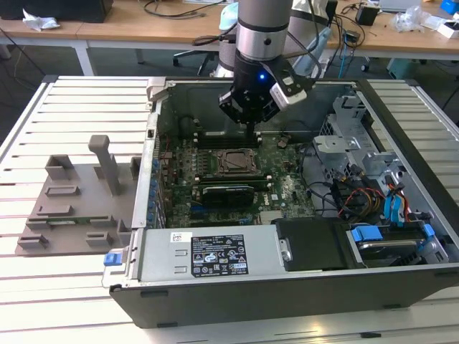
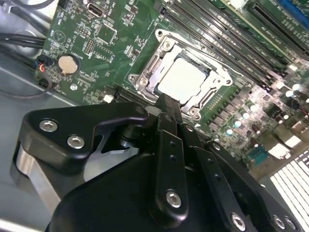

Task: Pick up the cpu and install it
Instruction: 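Install the first cpu locking lever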

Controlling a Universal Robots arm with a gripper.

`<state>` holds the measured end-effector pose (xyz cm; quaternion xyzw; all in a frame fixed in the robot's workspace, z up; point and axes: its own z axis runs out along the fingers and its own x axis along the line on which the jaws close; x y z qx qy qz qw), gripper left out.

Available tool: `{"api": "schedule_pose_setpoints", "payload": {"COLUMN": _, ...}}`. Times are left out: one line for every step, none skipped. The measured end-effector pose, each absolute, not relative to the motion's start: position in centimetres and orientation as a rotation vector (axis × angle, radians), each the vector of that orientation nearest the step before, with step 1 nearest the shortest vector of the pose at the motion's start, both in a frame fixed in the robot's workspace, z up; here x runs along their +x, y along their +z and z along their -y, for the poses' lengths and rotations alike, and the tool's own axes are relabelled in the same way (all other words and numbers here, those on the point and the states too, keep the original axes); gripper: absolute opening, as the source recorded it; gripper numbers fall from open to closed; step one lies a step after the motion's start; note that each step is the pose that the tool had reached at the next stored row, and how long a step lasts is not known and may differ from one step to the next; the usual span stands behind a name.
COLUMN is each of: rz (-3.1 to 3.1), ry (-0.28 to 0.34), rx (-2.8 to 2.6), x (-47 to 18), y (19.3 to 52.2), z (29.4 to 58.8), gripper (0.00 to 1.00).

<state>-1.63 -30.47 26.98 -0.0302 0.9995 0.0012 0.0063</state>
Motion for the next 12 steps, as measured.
{"api": "schedule_pose_setpoints", "payload": {"rz": -3.128, "ry": 0.004, "rx": -0.095, "x": -1.6, "y": 27.3, "z": 30.5, "gripper": 0.11}}
{"api": "schedule_pose_setpoints", "payload": {"rz": -3.128, "ry": 0.004, "rx": -0.095, "x": -1.6, "y": 27.5, "z": 30.5, "gripper": 0.11}}
{"api": "schedule_pose_setpoints", "payload": {"rz": -3.128, "ry": 0.003, "rx": -0.095, "x": -1.6, "y": 27.8, "z": 30.5, "gripper": 0.11}}
{"api": "schedule_pose_setpoints", "payload": {"rz": -3.128, "ry": 0.003, "rx": -0.095, "x": -1.6, "y": 28.0, "z": 30.5, "gripper": 0.11}}
{"api": "schedule_pose_setpoints", "payload": {"rz": -3.128, "ry": 0.003, "rx": -0.094, "x": -1.6, "y": 28.4, "z": 30.5, "gripper": 0.11}}
{"api": "schedule_pose_setpoints", "payload": {"rz": -3.128, "ry": 0.003, "rx": -0.095, "x": -1.6, "y": 28.7, "z": 30.5, "gripper": 0.11}}
{"api": "schedule_pose_setpoints", "payload": {"rz": -3.128, "ry": 0.003, "rx": -0.095, "x": -1.6, "y": 29.0, "z": 30.5, "gripper": 0.11}}
{"api": "schedule_pose_setpoints", "payload": {"rz": -3.128, "ry": 0.003, "rx": -0.095, "x": -1.6, "y": 29.3, "z": 30.5, "gripper": 0.11}}
{"api": "schedule_pose_setpoints", "payload": {"rz": -3.128, "ry": 0.003, "rx": -0.095, "x": -1.6, "y": 29.6, "z": 30.5, "gripper": 0.11}}
{"api": "schedule_pose_setpoints", "payload": {"rz": -3.128, "ry": 0.003, "rx": -0.095, "x": -1.6, "y": 30.0, "z": 30.5, "gripper": 0.11}}
{"api": "schedule_pose_setpoints", "payload": {"rz": -3.128, "ry": 0.002, "rx": -0.095, "x": -1.6, "y": 30.2, "z": 30.5, "gripper": 0.11}}
{"api": "schedule_pose_setpoints", "payload": {"rz": -3.128, "ry": 0.002, "rx": -0.095, "x": -1.6, "y": 30.6, "z": 30.5, "gripper": 0.11}}
